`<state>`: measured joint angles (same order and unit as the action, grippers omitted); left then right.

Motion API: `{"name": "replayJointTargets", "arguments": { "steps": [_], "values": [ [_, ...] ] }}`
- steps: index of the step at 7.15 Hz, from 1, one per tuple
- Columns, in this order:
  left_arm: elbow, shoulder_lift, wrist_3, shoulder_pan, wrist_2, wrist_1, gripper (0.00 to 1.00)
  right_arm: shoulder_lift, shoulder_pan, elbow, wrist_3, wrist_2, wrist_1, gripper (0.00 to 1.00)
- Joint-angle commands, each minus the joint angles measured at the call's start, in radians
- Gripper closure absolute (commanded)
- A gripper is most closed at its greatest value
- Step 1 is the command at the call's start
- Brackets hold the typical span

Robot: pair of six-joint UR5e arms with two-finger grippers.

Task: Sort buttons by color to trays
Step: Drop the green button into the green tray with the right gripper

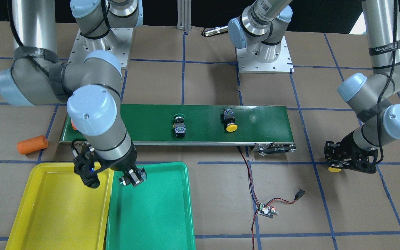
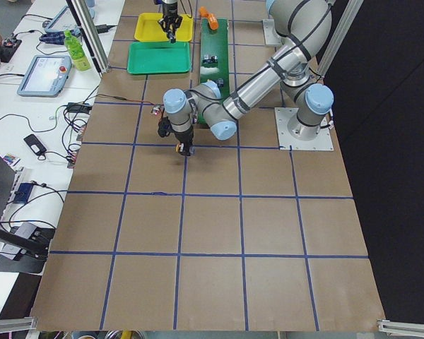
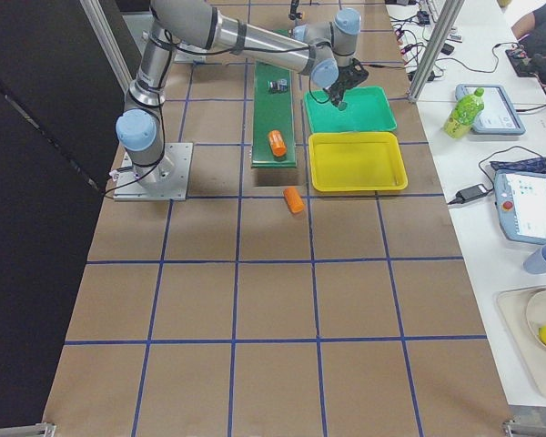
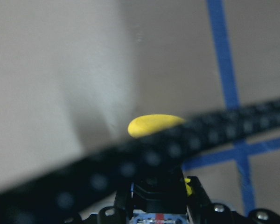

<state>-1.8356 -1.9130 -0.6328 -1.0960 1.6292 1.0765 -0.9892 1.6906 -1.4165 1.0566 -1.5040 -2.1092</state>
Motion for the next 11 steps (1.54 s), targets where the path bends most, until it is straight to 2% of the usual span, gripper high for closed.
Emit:
{"name": "replayJointTargets", "arguments": {
  "steps": [1,2,3,4,5,6,7,8,9,10,11],
  "values": [
    [-0.013,0.148,0.295,-0.11,-0.051,0.169,1.0,0.13,-0.012,0.051,-0.018,0.002,-0.127,0.84],
    [-0.043,0.197,0.434,-0.228,-0.051,0.177,1.0,0.12,-0.018,0.05,-0.015,0.004,-0.173,0.01],
    [-0.103,0.228,0.622,-0.334,-0.054,0.171,1.0,0.106,-0.019,0.05,-0.013,-0.001,-0.169,0.0],
    [-0.15,0.239,0.744,-0.413,-0.052,0.139,1.0,0.08,-0.02,0.051,-0.023,-0.008,-0.109,0.0],
    [-0.177,0.235,0.768,-0.456,-0.052,0.062,1.0,0.01,-0.019,0.048,-0.055,-0.011,0.008,0.0],
    [-0.206,0.233,0.763,-0.467,-0.052,0.053,1.0,-0.081,-0.017,0.036,-0.123,-0.015,0.141,0.0],
    [-0.25,0.235,0.762,-0.467,-0.052,0.033,0.67,-0.164,-0.015,0.027,-0.221,-0.015,0.267,0.0],
    [-0.254,0.233,0.751,-0.464,-0.057,-0.019,0.01,-0.24,-0.015,0.013,-0.316,-0.022,0.364,0.0],
    [-0.231,0.248,0.73,-0.459,-0.057,-0.014,0.0,-0.32,-0.011,-0.007,-0.398,-0.027,0.467,0.0],
    [-0.158,0.261,0.707,-0.453,-0.054,0.037,0.0,-0.392,-0.008,-0.027,-0.503,-0.038,0.526,0.0],
    [-0.014,0.27,0.703,-0.435,-0.052,0.206,0.0,-0.432,0.001,-0.056,-0.551,-0.038,0.547,0.0]
  ]
}}
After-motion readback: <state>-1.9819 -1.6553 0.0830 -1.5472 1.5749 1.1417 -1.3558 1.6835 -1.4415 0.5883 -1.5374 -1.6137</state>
